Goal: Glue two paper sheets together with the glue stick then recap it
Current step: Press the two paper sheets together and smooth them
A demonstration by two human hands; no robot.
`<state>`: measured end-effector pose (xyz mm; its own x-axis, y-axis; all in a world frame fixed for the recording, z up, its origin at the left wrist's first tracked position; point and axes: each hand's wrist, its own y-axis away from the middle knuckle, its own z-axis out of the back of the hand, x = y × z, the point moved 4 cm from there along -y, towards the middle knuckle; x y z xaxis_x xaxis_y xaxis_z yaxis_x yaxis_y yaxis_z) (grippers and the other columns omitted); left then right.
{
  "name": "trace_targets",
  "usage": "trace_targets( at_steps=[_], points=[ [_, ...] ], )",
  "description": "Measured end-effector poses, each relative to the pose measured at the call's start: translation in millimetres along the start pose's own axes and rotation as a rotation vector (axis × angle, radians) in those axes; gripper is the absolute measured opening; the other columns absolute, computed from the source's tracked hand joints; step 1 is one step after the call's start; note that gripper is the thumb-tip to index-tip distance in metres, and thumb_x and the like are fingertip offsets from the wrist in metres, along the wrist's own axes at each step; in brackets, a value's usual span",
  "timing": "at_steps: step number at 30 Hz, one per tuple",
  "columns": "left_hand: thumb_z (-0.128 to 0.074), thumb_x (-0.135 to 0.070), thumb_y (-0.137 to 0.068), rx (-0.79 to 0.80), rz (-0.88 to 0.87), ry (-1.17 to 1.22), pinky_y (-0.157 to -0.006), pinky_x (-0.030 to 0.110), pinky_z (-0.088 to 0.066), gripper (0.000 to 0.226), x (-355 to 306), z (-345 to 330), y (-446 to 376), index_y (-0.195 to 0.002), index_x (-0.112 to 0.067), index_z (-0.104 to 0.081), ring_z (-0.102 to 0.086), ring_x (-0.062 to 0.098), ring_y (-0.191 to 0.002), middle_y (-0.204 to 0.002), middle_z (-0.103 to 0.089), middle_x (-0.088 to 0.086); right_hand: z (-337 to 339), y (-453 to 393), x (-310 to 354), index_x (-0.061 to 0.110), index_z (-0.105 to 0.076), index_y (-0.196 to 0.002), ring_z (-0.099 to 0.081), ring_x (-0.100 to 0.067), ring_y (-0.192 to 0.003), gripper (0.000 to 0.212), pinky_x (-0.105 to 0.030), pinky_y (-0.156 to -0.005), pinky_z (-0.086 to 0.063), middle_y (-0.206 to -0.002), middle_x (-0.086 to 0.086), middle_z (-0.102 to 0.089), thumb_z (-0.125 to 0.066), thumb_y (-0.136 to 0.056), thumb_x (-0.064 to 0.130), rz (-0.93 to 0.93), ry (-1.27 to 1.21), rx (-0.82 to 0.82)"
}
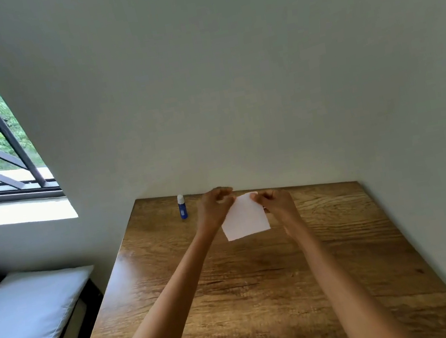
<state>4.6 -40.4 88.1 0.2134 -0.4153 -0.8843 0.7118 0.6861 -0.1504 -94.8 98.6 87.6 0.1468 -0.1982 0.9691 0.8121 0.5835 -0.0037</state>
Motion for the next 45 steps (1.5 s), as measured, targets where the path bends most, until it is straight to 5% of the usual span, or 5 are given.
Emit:
trace_targets(
  at_steps=[13, 32, 37, 40, 45],
  points=[
    [-0.058, -0.02, -0.088, 0.165, -0.134, -0.154, -0.07, 0.022, -0.039, 0.015, -63, -33, -13, -0.085, -0.014, -0.072, -0.061, 0.014, -0.088, -0.095, -0.071, 0.003, 26, 2, 18, 0.013, -0.073, -0.081, -0.067, -0.026, -0.078, 0.013, -0.035, -0.066, -0.05, -0.079, -0.005, -0.071, -0.072, -0.078, 0.026, 0.081, 0.034, -0.021],
    [-0.064, -0.027, -0.085, -0.211, 0.317, 0.493, -0.052, 0.021, -0.04, 0.013, -31, -28, -10, -0.077, -0.017, -0.067, -0.054, 0.007, -0.067, -0.079, -0.064, -0.004, 52, 10, -13, 0.012, -0.071, -0.093, -0.062, -0.003, -0.062, 0.019, -0.013, -0.047, -0.046, -0.082, 0.001, -0.071, -0.071, -0.079, 0.026, -0.063, -0.182, -0.103],
    [-0.057, -0.029, -0.09, -0.289, 0.037, 0.102, -0.082, 0.027, -0.046, 0.025, -38, -16, -8, -0.107, -0.013, -0.066, -0.06, 0.018, -0.097, -0.115, -0.064, 0.006, 49, 6, -12, 0.016, -0.071, -0.084, -0.061, -0.008, -0.067, 0.008, -0.01, -0.048, -0.044, -0.08, 0.002, -0.07, -0.068, -0.083, 0.024, -0.021, -0.107, -0.085],
    [-0.056, -0.043, -0.087, -0.025, -0.276, -0.324, -0.111, 0.044, -0.02, 0.041, -56, -26, -11, -0.124, -0.025, -0.056, -0.045, 0.016, -0.122, -0.131, -0.054, -0.002, 45, 6, -7, 0.022, -0.07, -0.086, -0.065, -0.011, -0.079, 0.006, -0.015, -0.059, -0.045, -0.083, 0.005, -0.071, -0.068, -0.082, 0.026, 0.018, -0.034, -0.043],
    [-0.059, -0.038, -0.086, 0.263, -0.292, -0.424, -0.112, 0.046, -0.009, 0.019, -73, -44, -16, -0.093, -0.026, -0.072, -0.057, 0.012, -0.109, -0.104, -0.07, -0.006, 41, 3, 6, 0.024, -0.072, -0.085, -0.064, -0.012, -0.075, 0.007, -0.02, -0.064, -0.047, -0.077, 0.004, -0.071, -0.068, -0.082, 0.029, 0.1, 0.053, -0.004]
  ],
)
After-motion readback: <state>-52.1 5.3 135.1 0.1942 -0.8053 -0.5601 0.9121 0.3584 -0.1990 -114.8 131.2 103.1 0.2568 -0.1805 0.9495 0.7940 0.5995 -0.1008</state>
